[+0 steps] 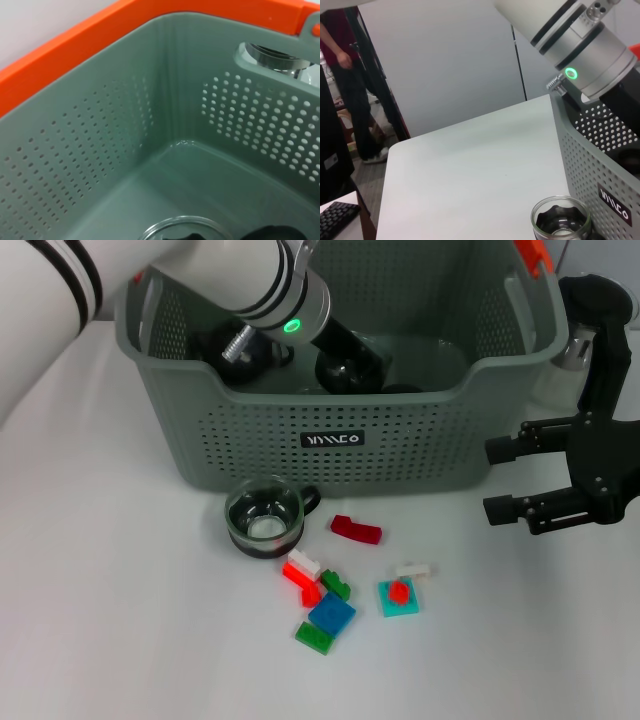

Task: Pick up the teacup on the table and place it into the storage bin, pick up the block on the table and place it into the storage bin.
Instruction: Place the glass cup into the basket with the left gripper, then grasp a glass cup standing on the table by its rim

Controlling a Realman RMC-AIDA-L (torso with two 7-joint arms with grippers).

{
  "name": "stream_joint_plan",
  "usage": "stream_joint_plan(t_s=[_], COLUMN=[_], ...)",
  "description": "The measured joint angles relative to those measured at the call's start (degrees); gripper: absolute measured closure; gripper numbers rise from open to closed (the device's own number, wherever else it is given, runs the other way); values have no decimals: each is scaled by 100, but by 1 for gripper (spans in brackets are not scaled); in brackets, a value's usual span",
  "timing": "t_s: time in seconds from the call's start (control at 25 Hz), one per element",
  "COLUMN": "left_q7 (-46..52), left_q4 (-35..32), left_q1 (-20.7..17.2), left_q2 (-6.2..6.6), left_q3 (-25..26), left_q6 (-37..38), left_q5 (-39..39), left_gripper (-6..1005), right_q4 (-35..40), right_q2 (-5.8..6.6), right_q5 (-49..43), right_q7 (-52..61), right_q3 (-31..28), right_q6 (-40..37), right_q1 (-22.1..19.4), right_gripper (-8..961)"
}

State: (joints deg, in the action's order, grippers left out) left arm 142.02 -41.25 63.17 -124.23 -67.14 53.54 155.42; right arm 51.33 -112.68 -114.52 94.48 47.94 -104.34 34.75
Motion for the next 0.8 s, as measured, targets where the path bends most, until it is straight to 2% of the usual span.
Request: stream_joint_plan(t_s=[0.24,0.48,0.72,0.8], left_q7=[86,266,318,288], left_q4=[-458,-1469,-2863,-3621], left_q1=[-112,-362,-678,-903], left_q2=[18,79,160,101], left_q3=[33,61,102,98], left_q6=[266,1016,2365,3124], left_q5=[31,60,39,5], left_gripper=[625,449,244,170], right_q4=[0,16,24,15], right_q2=[0,0,0,12], right_q5=[0,0,0,0], right_q7=[0,-5,-17,-15], right_q3=[-5,-4,-3,-3], right_q6=[-8,-5,-18,-20], right_q1=[-3,17,42,50], right_gripper=[118,118,118,118])
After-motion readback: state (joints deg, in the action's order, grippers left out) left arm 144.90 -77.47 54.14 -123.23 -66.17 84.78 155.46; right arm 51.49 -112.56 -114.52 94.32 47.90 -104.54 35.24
